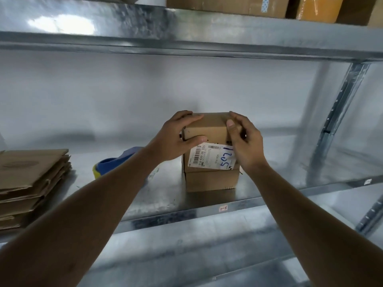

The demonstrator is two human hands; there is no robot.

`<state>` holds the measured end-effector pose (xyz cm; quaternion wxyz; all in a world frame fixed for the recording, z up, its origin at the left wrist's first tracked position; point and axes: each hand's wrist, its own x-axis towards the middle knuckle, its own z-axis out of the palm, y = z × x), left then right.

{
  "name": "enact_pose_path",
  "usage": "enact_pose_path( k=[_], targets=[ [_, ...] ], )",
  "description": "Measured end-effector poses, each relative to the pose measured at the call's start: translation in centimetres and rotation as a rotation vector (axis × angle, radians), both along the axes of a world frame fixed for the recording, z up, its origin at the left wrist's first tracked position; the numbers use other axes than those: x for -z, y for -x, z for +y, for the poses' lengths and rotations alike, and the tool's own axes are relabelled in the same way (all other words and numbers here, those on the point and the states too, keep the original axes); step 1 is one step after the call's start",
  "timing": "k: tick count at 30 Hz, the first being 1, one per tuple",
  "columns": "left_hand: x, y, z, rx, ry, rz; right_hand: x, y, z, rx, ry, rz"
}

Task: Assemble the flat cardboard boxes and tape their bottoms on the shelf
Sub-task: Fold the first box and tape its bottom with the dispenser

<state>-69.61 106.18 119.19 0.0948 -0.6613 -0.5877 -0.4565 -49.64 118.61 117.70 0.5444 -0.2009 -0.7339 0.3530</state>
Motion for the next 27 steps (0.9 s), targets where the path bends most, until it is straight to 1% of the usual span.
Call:
enact_pose_path(
  k=[3,4,6,7,8,10,11,12,13,15,17,22,24,27],
  targets=[
    [0.1,0.4,1.1,-0.007,-0.015,0.020,0.2,-0.2,0.7,-0.041,0.050,-0.051],
    [0.0,0.5,1.4,-0.003,-0.014,0.020,0.4,-0.3,0.8,0.001,0.051,-0.059],
    [-0.3,0.7,2.1,-0.010,-0.010,0.012,1.1,-0.8,1.4,0.213,0.035,-0.092],
    [-0.3,0.8,2.5,-0.024,-0.009,0.008,1.6,-1.0,1.8,0.320,0.038,-0.166],
    [-0.4,0.8,2.9,-0.044,-0.008,0.008,2.2,-1.2,2.2,0.375,0.062,-0.291],
    [-0.2,0.6,3.6,-0.077,-0.004,0.018,3.8,-1.2,3.2,0.329,0.167,-0.559],
    [-0.2,0.4,4.0,-0.084,0.003,0.020,4.4,-1.1,3.6,0.259,0.246,-0.616],
    [-0.2,0.1,4.3,-0.089,0.009,0.016,4.8,-1.2,3.7,0.174,0.322,-0.612],
    [-0.1,-0.2,4.6,-0.094,0.009,0.011,5.4,-1.2,3.9,0.102,0.384,-0.560],
    [-0.1,-0.6,5.0,-0.115,0.002,0.000,6.1,-1.2,4.3,-0.016,0.449,-0.430],
    [-0.1,-0.9,5.0,-0.142,0.004,-0.020,5.8,-1.4,4.2,-0.078,0.481,-0.357],
    [0.1,-1.5,5.1,-0.142,0.015,-0.077,5.4,-1.8,5.3,-0.042,0.450,-0.462],
    [0.0,-1.7,5.2,-0.155,0.019,-0.066,5.4,-1.9,5.8,-0.069,0.497,-0.455],
    [0.0,-1.8,5.0,-0.165,0.018,-0.053,5.4,-1.8,6.2,-0.159,0.619,-0.378]
  ],
)
